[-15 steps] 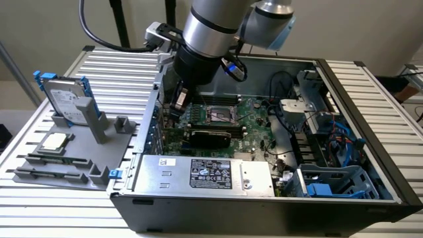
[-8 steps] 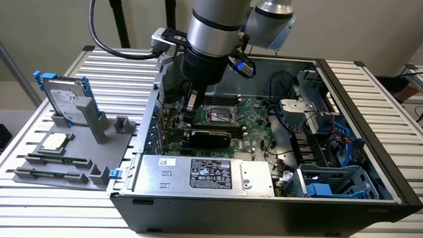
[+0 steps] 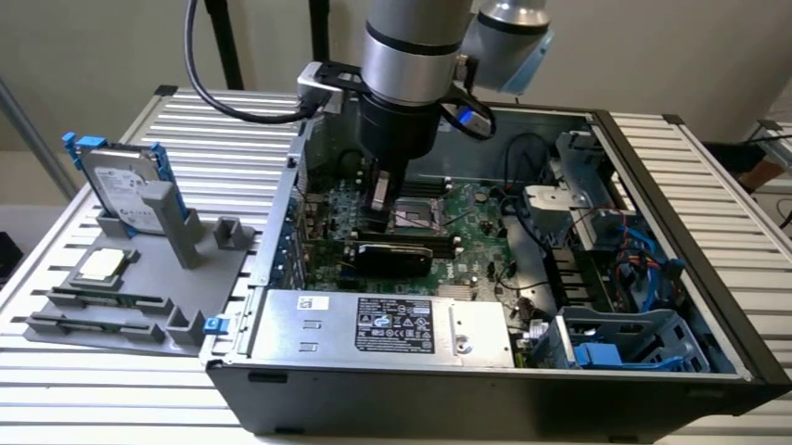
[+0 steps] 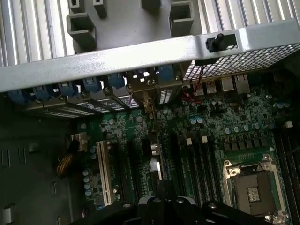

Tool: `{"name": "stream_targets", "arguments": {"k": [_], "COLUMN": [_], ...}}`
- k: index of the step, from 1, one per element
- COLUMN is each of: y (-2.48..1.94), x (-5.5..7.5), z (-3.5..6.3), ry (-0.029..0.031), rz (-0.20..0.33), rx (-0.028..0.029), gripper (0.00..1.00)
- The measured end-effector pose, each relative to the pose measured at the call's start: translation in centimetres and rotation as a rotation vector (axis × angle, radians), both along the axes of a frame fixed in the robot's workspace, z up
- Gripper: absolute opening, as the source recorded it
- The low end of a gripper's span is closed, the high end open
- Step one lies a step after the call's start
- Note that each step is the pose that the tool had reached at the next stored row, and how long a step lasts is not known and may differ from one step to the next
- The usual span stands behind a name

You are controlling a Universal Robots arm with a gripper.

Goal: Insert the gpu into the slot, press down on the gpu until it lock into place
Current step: 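Press down on the gpu until it lock into place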

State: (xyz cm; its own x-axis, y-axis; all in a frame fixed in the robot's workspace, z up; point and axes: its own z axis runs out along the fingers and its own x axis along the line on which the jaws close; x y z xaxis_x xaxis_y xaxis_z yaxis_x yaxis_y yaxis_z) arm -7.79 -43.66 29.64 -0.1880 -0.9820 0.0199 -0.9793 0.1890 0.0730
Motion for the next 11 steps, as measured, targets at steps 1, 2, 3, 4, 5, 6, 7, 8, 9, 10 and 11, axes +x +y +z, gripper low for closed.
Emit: {"name": "stream_targets", "arguments": {"k": [1,2,3,4,5,6,7,8,9,10,11], "y": [0.0,0.0,0.0,0.0,0.0,0.0,0.0,0.0,0.0,0.0,0.0], "x": [0.08,0.15,0.18,0.18,0.18,0.18,0.18,0.18,0.18,0.18,0.18], "z": [0.03,0.09,0.17,0.22,0.22,0.22,0.22,0.22,0.23,0.23,0.23], "ry": [-0.0059,-0.0101,-0.0122,-0.0128,-0.0129,-0.0129,-0.0129,-0.0129,-0.0128,-0.0129,-0.0128], "rz": [0.0,0.0,0.0,0.0,0.0,0.0,0.0,0.0,0.0,0.0,0.0], "rx": [0.0002,0.0006,0.0014,0.0033,0.0048,0.005,0.005,0.005,0.005,0.005,0.0049], "gripper": [0.11,0.11,0.11,0.11,0.11,0.11,0.11,0.11,0.11,0.11,0.11]}}
